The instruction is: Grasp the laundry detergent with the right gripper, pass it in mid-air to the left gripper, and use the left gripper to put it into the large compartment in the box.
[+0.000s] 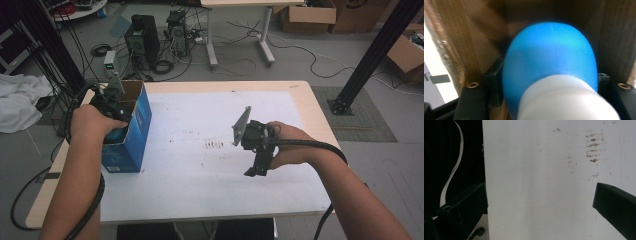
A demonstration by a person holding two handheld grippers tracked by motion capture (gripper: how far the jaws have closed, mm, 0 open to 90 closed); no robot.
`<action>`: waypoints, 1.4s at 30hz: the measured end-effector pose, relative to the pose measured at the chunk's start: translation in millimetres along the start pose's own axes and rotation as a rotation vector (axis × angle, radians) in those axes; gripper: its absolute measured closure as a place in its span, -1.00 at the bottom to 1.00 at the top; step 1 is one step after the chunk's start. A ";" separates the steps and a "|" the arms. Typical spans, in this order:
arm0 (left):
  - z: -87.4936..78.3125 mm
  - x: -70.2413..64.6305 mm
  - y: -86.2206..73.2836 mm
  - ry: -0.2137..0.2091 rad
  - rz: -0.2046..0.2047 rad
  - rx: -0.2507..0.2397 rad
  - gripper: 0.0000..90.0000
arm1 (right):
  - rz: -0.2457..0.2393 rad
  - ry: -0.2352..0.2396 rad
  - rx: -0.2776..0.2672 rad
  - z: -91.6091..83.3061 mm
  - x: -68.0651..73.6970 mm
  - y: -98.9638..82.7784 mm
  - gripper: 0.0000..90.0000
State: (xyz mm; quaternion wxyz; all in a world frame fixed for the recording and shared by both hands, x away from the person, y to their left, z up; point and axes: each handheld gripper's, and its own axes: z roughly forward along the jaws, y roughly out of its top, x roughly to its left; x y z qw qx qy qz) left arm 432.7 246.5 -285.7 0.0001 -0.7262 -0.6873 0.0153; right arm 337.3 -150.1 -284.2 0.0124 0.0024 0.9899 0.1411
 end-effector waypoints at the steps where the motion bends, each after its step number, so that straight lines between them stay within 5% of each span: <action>1: -1.1 -0.2 -0.3 0.002 -0.002 -0.004 -0.28 | 0.002 -0.001 -0.001 0.0 0.2 0.2 -1.00; 23: -46.0 -6.2 -9.0 0.045 0.008 -0.063 -0.51 | -0.013 0.001 -0.004 2.0 1.7 3.6 -1.00; 42: -92.1 -28.3 -13.6 0.062 0.116 -0.109 -0.74 | -0.012 0.013 -0.011 2.8 2.5 2.7 -1.00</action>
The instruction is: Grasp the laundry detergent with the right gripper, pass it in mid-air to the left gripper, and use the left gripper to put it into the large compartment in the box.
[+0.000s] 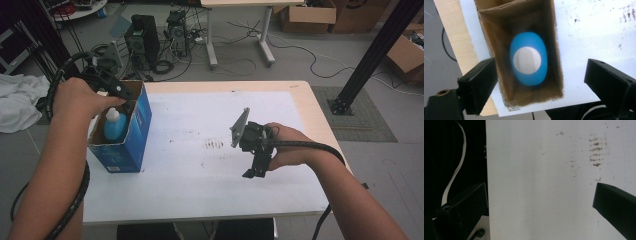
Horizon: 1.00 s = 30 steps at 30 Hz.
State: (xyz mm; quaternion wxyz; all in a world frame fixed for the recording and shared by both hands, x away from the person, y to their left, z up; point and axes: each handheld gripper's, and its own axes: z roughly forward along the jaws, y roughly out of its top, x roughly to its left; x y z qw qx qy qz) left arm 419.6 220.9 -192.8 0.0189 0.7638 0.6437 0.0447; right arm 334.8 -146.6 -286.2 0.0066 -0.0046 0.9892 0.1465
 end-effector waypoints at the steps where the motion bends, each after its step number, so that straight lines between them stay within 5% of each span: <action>1: -1.0 -1.3 0.4 0.007 0.005 0.002 -0.76 | 0.002 -0.002 0.001 -0.2 0.3 -0.2 -1.00; 14: -13.3 -15.1 4.8 0.040 0.076 -0.005 -1.00 | 0.010 -0.006 0.007 -2.5 -0.6 -2.4 -1.00; 18: -17.7 -22.8 5.6 0.028 0.130 -0.021 -1.00 | 0.012 -0.004 0.011 -2.6 -1.0 -2.5 -1.00; 27: -18.5 -57.1 4.1 -0.123 0.480 -0.025 -1.00 | 0.023 -0.009 0.054 -4.3 -4.7 -4.8 -1.00; 30: -13.3 -71.7 1.8 -0.131 0.582 -0.004 -1.00 | 0.026 -0.008 0.061 -5.8 -6.1 -4.6 -1.00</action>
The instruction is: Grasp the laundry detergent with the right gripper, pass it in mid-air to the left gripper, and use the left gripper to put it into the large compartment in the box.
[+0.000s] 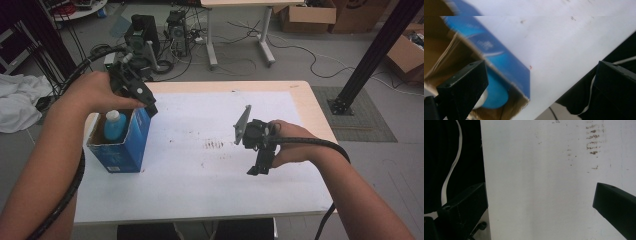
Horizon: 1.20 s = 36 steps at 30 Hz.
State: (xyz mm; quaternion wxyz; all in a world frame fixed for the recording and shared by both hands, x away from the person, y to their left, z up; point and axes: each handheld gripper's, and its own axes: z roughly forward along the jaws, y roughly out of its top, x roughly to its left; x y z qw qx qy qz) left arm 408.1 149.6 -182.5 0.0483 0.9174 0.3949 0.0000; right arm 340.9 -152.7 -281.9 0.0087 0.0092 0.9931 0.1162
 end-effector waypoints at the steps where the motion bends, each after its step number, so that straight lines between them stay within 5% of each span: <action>1: 1.2 -3.8 1.8 -0.005 0.033 -0.008 -1.00 | 0.002 0.002 0.002 -0.2 -0.2 0.1 -1.00; 10: 15.0 -36.0 4.5 -0.016 0.313 0.043 -1.00 | 0.009 0.002 0.028 -6.2 -4.2 0.3 -1.00; 17: 27.5 -53.5 7.4 -0.031 0.463 0.100 -1.00 | 0.011 0.003 0.056 -8.6 -8.8 3.1 -1.00; 23: 30.5 -59.6 14.3 -0.037 0.511 0.099 -1.00 | 0.013 0.005 0.062 -11.9 -14.1 7.5 -1.00; 36: 30.3 -61.2 18.2 -0.061 0.529 0.099 -1.00 | 0.025 -0.007 0.062 -22.1 -20.2 4.8 -1.00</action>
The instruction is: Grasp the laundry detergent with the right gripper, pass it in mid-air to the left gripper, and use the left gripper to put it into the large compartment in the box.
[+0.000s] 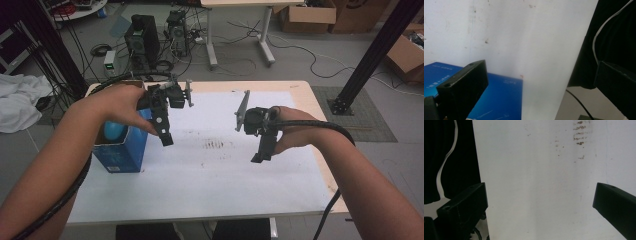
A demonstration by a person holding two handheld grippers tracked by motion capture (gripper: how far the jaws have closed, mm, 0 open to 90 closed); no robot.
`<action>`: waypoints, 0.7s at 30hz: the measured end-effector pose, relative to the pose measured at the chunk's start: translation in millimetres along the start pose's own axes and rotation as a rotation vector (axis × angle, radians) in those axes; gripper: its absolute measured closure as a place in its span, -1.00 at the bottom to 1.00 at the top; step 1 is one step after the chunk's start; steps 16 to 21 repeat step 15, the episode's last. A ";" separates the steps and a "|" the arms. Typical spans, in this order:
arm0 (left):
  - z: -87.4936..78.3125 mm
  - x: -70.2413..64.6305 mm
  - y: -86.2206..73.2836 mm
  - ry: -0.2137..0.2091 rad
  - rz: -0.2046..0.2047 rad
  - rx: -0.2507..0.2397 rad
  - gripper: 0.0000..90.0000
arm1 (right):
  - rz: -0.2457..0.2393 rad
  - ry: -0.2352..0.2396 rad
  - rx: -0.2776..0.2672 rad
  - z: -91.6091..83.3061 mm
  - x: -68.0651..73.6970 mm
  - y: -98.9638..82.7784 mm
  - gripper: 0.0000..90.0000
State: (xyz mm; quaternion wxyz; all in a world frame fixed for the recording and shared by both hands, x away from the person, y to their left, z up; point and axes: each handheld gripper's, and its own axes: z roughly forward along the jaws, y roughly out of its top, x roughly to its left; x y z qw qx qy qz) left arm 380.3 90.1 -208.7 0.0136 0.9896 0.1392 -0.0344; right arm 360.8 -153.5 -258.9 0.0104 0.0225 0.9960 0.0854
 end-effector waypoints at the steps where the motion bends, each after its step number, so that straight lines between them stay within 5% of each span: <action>1: 0.3 0.1 0.3 -0.004 -0.003 0.001 -1.00 | -0.001 0.001 -0.002 -0.5 0.2 -0.7 -1.00; 21: 3.7 -2.1 9.1 -0.011 0.022 0.003 -1.00 | 0.011 -0.013 -0.015 -4.0 1.5 -10.3 -1.00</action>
